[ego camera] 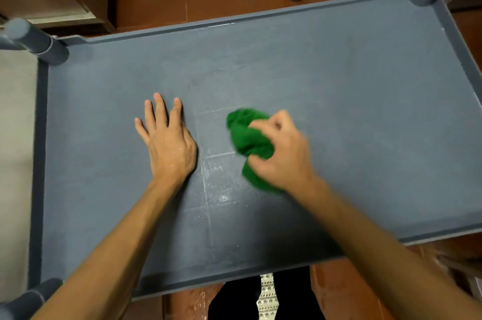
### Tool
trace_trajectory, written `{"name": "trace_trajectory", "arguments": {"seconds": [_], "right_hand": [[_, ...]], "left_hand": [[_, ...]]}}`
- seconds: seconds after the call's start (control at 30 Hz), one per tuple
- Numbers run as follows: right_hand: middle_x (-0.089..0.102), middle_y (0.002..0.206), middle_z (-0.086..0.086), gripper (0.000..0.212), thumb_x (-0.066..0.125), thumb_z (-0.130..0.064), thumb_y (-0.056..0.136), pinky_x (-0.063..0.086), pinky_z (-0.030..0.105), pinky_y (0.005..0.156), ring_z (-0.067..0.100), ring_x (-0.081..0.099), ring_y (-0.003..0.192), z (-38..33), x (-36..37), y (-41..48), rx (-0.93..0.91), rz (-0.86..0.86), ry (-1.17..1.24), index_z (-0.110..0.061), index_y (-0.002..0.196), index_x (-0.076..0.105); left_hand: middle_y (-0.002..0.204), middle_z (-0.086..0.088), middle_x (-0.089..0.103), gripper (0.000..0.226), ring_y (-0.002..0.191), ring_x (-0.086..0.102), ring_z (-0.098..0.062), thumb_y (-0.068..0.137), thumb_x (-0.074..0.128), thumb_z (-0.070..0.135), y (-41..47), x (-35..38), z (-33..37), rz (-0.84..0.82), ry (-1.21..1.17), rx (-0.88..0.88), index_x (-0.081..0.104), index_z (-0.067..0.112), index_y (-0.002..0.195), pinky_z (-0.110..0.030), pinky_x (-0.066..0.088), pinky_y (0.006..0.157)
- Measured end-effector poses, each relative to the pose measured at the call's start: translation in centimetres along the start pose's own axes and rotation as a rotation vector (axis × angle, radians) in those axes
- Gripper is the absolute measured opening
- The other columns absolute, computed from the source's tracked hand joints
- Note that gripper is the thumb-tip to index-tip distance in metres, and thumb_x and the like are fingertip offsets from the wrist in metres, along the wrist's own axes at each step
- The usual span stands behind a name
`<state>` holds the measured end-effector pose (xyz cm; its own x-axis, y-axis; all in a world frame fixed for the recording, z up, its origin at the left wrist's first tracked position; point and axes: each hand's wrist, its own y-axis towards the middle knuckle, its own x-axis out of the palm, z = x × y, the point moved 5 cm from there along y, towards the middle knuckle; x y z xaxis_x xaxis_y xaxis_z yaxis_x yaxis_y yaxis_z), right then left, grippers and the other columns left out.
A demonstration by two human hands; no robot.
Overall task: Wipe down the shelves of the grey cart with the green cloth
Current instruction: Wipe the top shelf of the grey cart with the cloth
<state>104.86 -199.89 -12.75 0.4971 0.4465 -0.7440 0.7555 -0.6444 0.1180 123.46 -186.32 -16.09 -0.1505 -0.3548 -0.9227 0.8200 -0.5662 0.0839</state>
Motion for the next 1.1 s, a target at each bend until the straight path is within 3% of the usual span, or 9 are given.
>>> {"name": "trace_trajectory", "arguments": {"seconds": [0.17, 0.23, 0.33, 0.43, 0.53, 0.67, 0.73, 0.87, 1.1], "right_hand": [[0.047, 0.091, -0.004, 0.042, 0.063, -0.03, 0.062, 0.036, 0.014, 0.054, 0.008, 0.044, 0.069, -3.5, 1.7, -7.0, -0.228, -0.311, 0.096, -0.028, 0.103, 0.071], [0.049, 0.092, -0.003, 0.042, 0.064, -0.03, 0.064, 0.039, 0.015, 0.053, 0.009, 0.048, 0.069, -2.2, 0.2, -7.1, -0.252, -0.33, 0.068, -0.026, 0.105, 0.072], [0.052, 0.097, -0.002, 0.048, 0.067, -0.031, 0.063, 0.054, 0.032, 0.061, 0.018, 0.059, 0.075, 1.4, -3.0, -5.7, -0.09, -0.17, -0.015, -0.027, 0.11, 0.071], [0.051, 0.1, -0.001, 0.055, 0.067, -0.031, 0.063, 0.055, 0.042, 0.076, 0.022, 0.059, 0.085, 5.4, -6.2, -3.8, 0.104, 0.019, -0.087, -0.025, 0.117, 0.068], [0.05, 0.103, 0.002, 0.062, 0.063, -0.037, 0.063, 0.051, 0.035, 0.085, 0.022, 0.058, 0.093, 7.0, -7.6, -2.7, 0.196, 0.083, -0.146, -0.024, 0.124, 0.065], [0.051, 0.106, 0.007, 0.065, 0.067, -0.028, 0.065, 0.038, 0.015, 0.089, 0.012, 0.053, 0.095, 6.8, -7.4, -3.6, 0.203, 0.073, -0.103, -0.021, 0.129, 0.061], [0.053, 0.11, 0.01, 0.069, 0.075, -0.023, 0.066, 0.034, 0.009, 0.093, 0.009, 0.052, 0.099, 7.0, -7.9, -3.8, 0.203, 0.032, -0.04, -0.02, 0.133, 0.06], [0.055, 0.119, 0.005, 0.078, 0.09, -0.015, 0.069, 0.03, -0.001, 0.096, 0.009, 0.053, 0.109, 7.4, -9.3, -3.9, 0.208, -0.134, 0.007, -0.021, 0.139, 0.056], [0.052, 0.127, 0.004, 0.089, 0.089, -0.004, 0.066, 0.031, -0.004, 0.095, 0.007, 0.052, 0.116, 5.6, -8.7, -5.4, 0.271, -0.427, 0.087, -0.026, 0.142, 0.048]], "left_hand": [[0.166, -0.019, 0.023, 0.048, 0.155, 0.014, -0.039, 0.103, 0.04, 0.009, -0.3, -0.3, -0.3, -0.006, -0.02, 0.015, 0.046, 0.013, 0.15, -0.059, 0.003, 0.123], [0.165, -0.019, 0.024, 0.047, 0.155, 0.015, -0.039, 0.104, 0.04, 0.01, -0.5, -0.3, -0.1, 0.0, -0.038, 0.028, 0.047, 0.013, 0.15, -0.058, 0.003, 0.123], [0.165, -0.019, 0.025, 0.046, 0.154, 0.016, -0.039, 0.104, 0.041, 0.01, -0.3, -0.3, -0.1, 0.009, -0.066, 0.03, 0.049, 0.013, 0.149, -0.058, 0.003, 0.124], [0.164, -0.02, 0.027, 0.046, 0.154, 0.019, -0.039, 0.102, 0.044, 0.011, -0.2, -0.4, -0.2, 0.015, -0.091, 0.015, 0.051, 0.013, 0.148, -0.058, 0.004, 0.124], [0.163, -0.02, 0.029, 0.045, 0.152, 0.022, -0.04, 0.103, 0.048, 0.015, 0.0, -1.1, -0.4, -0.05, -0.12, 0.038, 0.052, 0.013, 0.148, -0.054, 0.008, 0.123], [0.147, -0.025, 0.051, 0.034, 0.135, 0.048, -0.043, 0.1, 0.053, 0.013, -3.0, -5.5, -5.2, -0.097, -0.14, 0.185, 0.065, 0.0, 0.129, -0.046, 0.032, 0.116], [0.145, -0.023, 0.054, 0.035, 0.134, 0.05, -0.042, 0.099, 0.052, 0.016, -7.5, -8.1, -8.7, -0.086, -0.122, 0.161, 0.067, 0.0, 0.126, -0.049, 0.035, 0.116], [0.157, -0.014, 0.042, 0.046, 0.149, 0.034, -0.032, 0.101, 0.044, 0.028, -16.8, -10.0, -11.5, -0.199, -0.145, 0.134, 0.06, 0.005, 0.138, -0.056, 0.027, 0.12], [0.155, -0.014, 0.045, 0.044, 0.145, 0.041, -0.031, 0.102, 0.043, 0.022, -17.6, -10.0, -11.9, -0.159, -0.162, 0.09, 0.057, 0.004, 0.139, -0.057, 0.023, 0.121]]}}
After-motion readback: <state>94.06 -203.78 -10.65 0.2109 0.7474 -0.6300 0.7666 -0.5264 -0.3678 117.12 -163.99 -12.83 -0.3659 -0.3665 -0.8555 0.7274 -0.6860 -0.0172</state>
